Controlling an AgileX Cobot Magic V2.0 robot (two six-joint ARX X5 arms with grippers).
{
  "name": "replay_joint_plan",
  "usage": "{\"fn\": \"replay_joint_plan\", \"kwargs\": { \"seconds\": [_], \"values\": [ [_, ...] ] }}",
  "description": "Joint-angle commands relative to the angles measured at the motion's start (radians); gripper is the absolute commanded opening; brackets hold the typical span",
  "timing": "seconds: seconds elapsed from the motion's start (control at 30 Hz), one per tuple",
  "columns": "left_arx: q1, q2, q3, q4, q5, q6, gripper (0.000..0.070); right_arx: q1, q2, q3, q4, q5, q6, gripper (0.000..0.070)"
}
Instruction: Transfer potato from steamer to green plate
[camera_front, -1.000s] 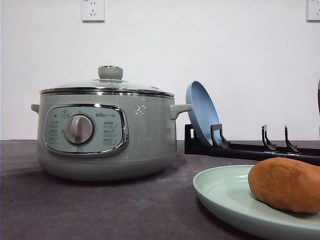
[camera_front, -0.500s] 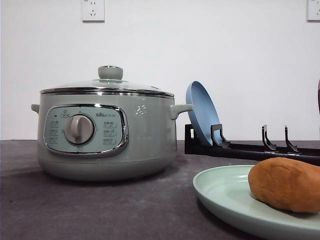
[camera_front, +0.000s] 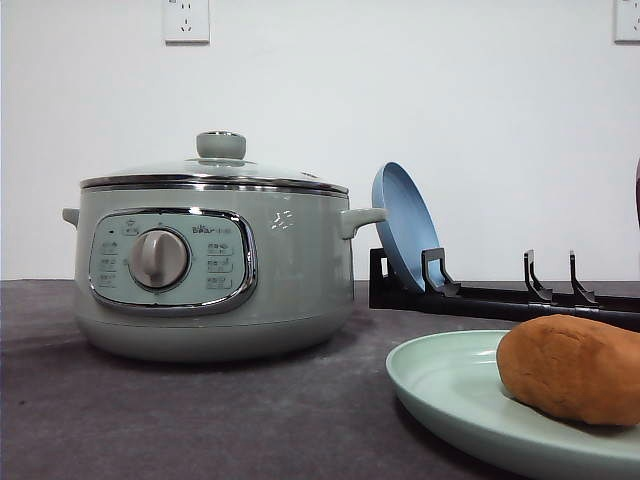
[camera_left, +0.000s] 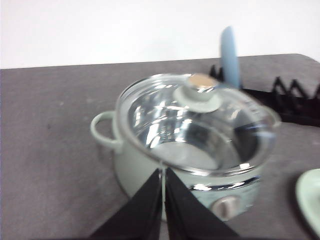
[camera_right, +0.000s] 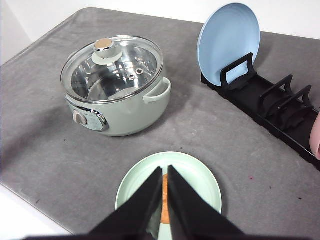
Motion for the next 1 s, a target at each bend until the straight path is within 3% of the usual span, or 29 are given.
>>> {"fn": "replay_joint_plan", "kwargs": {
  "seconds": [0.0,0.17,0.37,0.7,0.97],
  "values": [
    [0.016,-0.021,-0.085,0.062,0.005,0.009,0.0,0.006,0.006,0.015,0.011,0.001,-0.008,0.0001],
    [0.075,-0.101,-0.311,0.198,0.005,0.003,0.0,0.006,0.006,0.015,0.011,0.001,-0.008,0.0001],
    [0.138,-0.217,-0.456,0.278,0.001,-0.032,0.0,0.006,0.006,0.015,0.011,0.001,-0.008,0.0001],
    [0.178,-0.374,-0.535,0.289,-0.131,-0.034,0.0,0.006,0.006,0.015,0.011,0.001,-0.008,0.0001],
    [0.18,-0.374,-0.558,0.289,-0.221,-0.059,0.0,0.006,0.006,0.015,0.011,0.001,-0.008,0.0001]
  ]
}}
